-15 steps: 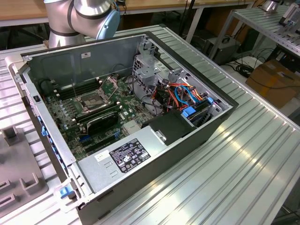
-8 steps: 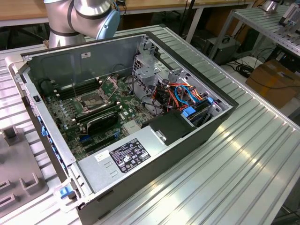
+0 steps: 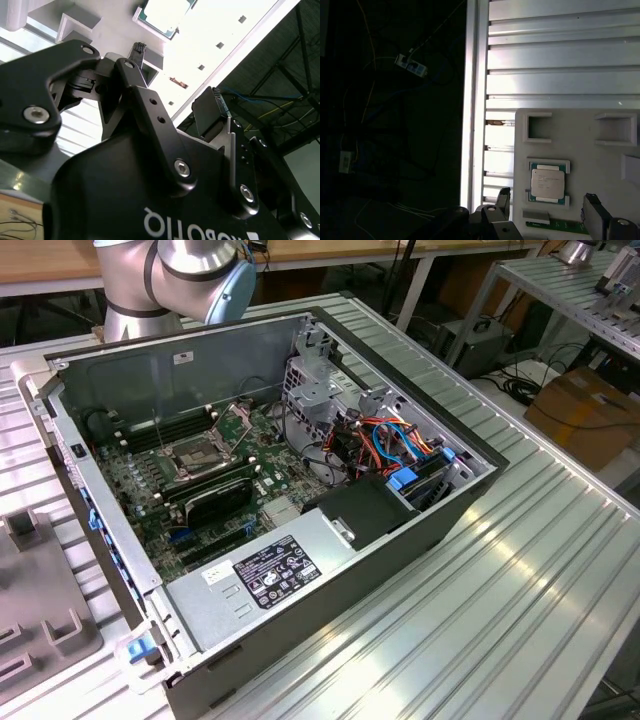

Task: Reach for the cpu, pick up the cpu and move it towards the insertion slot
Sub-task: 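Pick up the cpu and move it towards the insertion slot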

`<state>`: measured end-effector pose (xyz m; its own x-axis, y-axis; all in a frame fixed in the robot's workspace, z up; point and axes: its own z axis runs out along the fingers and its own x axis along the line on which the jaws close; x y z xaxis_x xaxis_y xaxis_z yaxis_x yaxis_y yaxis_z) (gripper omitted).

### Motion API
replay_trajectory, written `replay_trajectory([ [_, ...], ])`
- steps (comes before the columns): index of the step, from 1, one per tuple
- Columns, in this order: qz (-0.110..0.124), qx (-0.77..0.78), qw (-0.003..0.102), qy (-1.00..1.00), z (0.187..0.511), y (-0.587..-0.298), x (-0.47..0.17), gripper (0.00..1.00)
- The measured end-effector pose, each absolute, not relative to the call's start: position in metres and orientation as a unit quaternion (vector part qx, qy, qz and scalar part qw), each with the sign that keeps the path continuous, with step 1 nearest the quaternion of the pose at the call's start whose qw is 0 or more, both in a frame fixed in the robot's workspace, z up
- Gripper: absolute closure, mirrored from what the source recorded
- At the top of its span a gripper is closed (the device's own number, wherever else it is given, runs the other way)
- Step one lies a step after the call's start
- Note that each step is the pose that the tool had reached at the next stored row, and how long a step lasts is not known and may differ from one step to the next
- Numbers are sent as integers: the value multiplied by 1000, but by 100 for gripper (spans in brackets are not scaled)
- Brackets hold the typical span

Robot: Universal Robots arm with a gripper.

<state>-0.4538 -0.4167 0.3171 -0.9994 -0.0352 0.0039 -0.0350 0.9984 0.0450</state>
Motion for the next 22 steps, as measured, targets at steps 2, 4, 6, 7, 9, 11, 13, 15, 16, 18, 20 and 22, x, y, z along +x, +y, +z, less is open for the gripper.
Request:
replay_trajectory([
  [2, -22, 18, 2, -1000, 317, -417, -454, 34],
  [4, -22, 17, 2, -1000, 317, -417, -454, 34],
  [6, -22, 18, 2, -1000, 316, -419, -454, 34],
  [7, -22, 18, 2, -1000, 316, -419, -454, 34],
  [9, -22, 18, 2, -1000, 315, -422, -454, 34],
  [11, -22, 18, 2, -1000, 313, -424, -454, 34],
  [13, -22, 18, 2, -1000, 308, -424, -454, 34],
  [15, -21, 18, 2, -1000, 305, -424, -454, 34],
  [16, -20, 18, 2, -1000, 303, -424, -454, 34],
  [18, -19, 19, 2, -1000, 301, -424, -454, 34],
  [20, -19, 20, 2, -1000, 298, -425, -454, 34],
  [22, -18, 21, -5, -1000, 297, -425, -455, 34],
])
